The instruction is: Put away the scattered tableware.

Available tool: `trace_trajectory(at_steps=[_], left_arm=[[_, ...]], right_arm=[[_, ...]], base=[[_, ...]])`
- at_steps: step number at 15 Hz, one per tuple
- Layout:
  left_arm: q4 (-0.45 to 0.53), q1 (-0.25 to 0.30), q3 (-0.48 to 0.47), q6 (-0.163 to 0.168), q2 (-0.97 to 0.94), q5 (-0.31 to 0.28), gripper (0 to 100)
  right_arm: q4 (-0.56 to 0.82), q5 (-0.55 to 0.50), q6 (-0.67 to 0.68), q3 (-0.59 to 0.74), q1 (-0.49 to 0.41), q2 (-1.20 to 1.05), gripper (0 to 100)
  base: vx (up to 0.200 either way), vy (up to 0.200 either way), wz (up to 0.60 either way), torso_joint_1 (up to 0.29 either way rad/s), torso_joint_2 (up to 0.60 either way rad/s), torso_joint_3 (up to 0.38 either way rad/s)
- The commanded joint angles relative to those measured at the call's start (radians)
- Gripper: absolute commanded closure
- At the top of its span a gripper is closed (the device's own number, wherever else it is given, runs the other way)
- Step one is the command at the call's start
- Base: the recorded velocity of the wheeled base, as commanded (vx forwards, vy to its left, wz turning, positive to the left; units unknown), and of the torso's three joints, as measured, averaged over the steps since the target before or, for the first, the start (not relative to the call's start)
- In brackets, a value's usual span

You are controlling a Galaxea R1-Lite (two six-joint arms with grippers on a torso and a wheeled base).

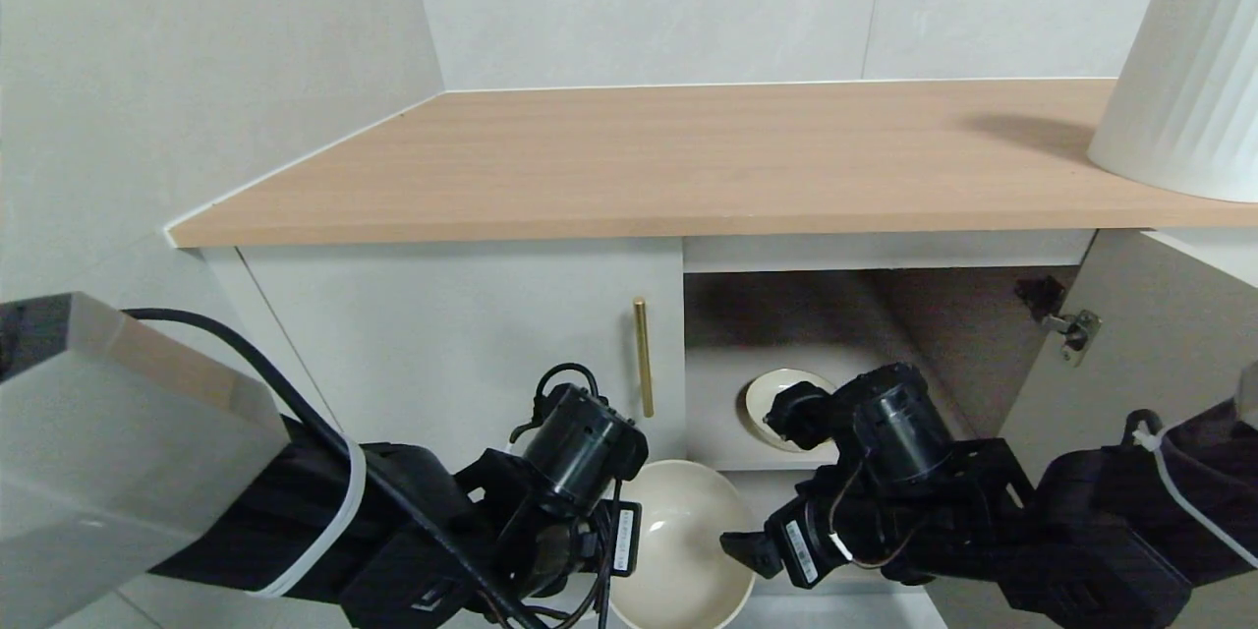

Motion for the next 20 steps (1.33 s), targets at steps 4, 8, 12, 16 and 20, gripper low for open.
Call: trace_trajectory(at_steps=[4, 8, 12, 16, 20], left_arm=[[0.005, -0.014, 0.007, -0.001, -0.029, -0.011, 100], [0.005, -0.020, 0.012, 0.001, -0.028, -0.013, 100], [0.007, -0.020, 0.013, 0.001, -0.028, -0.016, 100], [0.007, -0.020, 0.013, 0.004, -0.029, -0.016, 100], [0.007, -0.020, 0.013, 0.004, -0.028, -0.016, 100]], right_arm=[[-0.006, -0.028, 0.003, -0.025, 0.007, 0.069, 0], [-0.006, -0.033, 0.005, -0.032, 0.002, 0.078, 100], [-0.004, -0.033, 0.008, -0.040, -0.001, 0.079, 100], [-0.004, -0.036, 0.008, -0.042, -0.001, 0.084, 100], [-0.004, -0.036, 0.008, -0.042, -0.001, 0.084, 100]], base=[[0.000, 0.000, 0.00, 0.000, 0.00, 0.000], [0.000, 0.000, 0.00, 0.000, 0.00, 0.000], [0.000, 0.000, 0.00, 0.000, 0.00, 0.000], [0.000, 0.000, 0.00, 0.000, 0.00, 0.000], [0.000, 0.000, 0.00, 0.000, 0.00, 0.000]])
